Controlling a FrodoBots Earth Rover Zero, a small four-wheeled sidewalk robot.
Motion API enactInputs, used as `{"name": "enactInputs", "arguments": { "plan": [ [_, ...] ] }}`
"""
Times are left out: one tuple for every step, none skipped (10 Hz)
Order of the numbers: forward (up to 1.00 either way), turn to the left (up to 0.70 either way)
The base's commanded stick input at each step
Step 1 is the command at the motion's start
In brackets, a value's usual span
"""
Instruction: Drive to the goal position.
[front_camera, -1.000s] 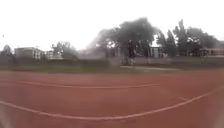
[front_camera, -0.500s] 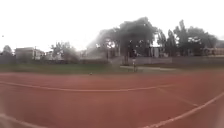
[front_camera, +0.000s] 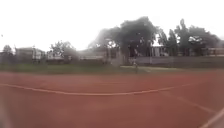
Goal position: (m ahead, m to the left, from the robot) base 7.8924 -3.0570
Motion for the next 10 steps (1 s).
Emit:
{"name": "enactInputs", "arguments": {
  "plan": [
    [0.70,0.00],
    [0.70,0.00],
    [0.70,0.00],
    [0.70,0.00],
    [0.70,-0.07],
    [0.70,-0.14],
    [0.70,-0.14],
    [0.70,-0.14],
    [0.70,-0.14],
    [0.70,-0.14]
  ]
}}
